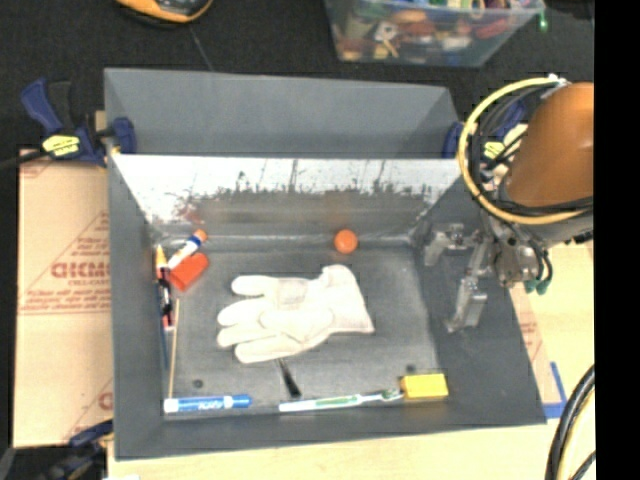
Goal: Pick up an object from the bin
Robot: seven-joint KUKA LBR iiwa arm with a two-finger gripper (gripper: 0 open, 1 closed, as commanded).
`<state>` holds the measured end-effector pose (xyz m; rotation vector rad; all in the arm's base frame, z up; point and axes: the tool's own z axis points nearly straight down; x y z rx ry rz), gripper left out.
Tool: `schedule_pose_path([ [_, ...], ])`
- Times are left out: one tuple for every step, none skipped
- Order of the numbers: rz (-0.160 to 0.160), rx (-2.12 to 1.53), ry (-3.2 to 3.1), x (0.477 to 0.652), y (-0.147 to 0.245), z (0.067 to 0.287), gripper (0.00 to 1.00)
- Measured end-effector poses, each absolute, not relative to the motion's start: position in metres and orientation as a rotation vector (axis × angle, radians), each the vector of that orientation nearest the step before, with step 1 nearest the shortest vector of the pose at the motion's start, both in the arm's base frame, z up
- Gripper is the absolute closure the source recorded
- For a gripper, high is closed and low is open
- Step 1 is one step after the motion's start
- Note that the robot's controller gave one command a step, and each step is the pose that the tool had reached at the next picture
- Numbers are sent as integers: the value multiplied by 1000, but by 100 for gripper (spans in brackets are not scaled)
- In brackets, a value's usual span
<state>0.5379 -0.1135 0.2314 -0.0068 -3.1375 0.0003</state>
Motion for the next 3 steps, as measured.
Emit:
schedule_pose_path([
  [2,1,-3145,539,-113,236,0],
  [-2,463,-3106,509,-19,159,0],
  [6,287,-3138,525,-15,160,0],
])
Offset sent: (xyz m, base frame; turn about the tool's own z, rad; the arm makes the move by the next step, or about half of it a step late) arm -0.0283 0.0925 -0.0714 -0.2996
